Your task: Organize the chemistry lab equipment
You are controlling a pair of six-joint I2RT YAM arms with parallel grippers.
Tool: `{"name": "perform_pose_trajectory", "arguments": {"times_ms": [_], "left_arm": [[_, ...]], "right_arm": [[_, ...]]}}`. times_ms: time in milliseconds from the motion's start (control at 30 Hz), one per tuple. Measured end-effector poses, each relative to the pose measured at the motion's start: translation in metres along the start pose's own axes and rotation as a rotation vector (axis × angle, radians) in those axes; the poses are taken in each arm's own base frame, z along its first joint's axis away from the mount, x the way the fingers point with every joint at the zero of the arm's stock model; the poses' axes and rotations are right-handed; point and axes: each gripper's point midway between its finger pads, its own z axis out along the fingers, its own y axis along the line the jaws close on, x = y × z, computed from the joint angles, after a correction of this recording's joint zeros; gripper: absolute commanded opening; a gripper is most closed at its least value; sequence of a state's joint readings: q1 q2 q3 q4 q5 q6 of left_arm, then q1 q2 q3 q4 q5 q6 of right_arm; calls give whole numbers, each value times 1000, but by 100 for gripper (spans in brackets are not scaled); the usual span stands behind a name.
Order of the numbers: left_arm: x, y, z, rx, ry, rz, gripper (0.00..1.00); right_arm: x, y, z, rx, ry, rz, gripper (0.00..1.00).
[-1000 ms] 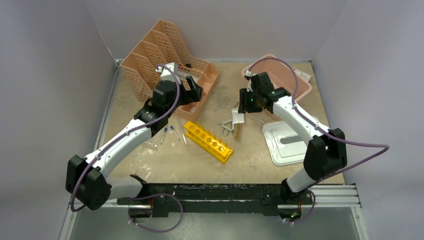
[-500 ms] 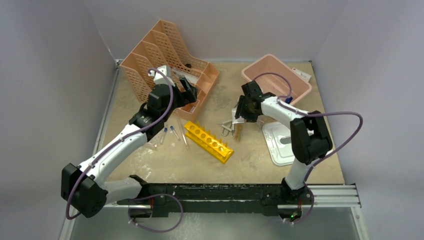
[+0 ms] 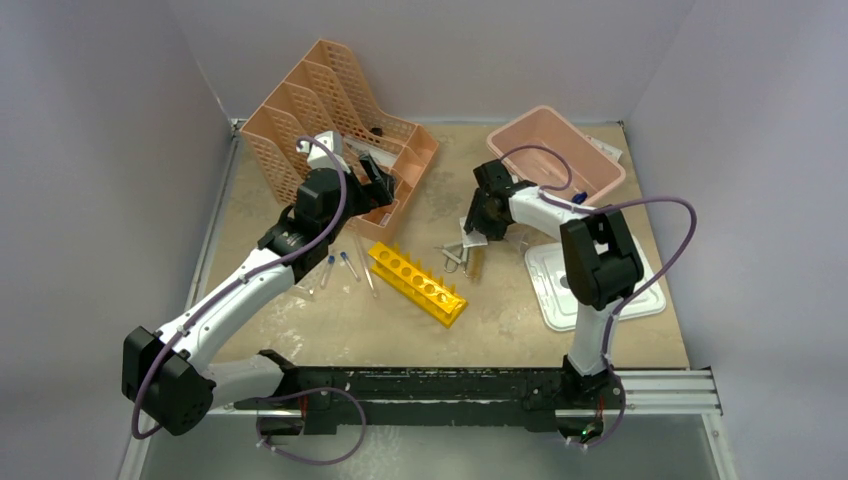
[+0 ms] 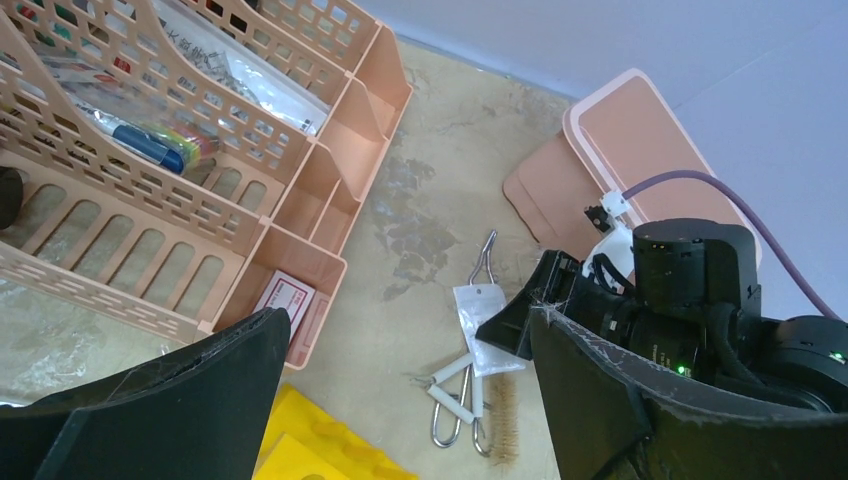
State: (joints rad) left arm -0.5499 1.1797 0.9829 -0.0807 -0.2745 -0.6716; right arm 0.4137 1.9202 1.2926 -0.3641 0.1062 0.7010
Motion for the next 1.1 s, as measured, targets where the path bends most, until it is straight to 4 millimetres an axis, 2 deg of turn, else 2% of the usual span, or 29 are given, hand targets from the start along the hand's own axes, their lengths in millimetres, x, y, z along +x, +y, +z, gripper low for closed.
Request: {"name": "perform_pose_trajectory", "arguments": {"times_ms": [233,400,533,700,800,1000,1100], "left_arm": [[2,2,0,-7,9,5,89],[2,2,0,-9,8,6,89],[3,2,0,-9,9,9,89],[7,5,4,-17,20,18,89],[9,5,5,-20,25,19,89],[9,5,5,-20,25,20,89],[9,6,5,-20,24,28,89]], "right_arm": [[-5,-3,1,21,-26,-12,25],[-6,-4,-4,25,-37,-41,25],[-11,-5,-17,28,-62,-74,25],[-20,-1,-32,7,-87,-106,6],[-21,3,-36,-14,-91,-123,0],[-21,13,-41,-64,-73,-152,0],[-28,23,-48,-105,-82,-191,0]]}}
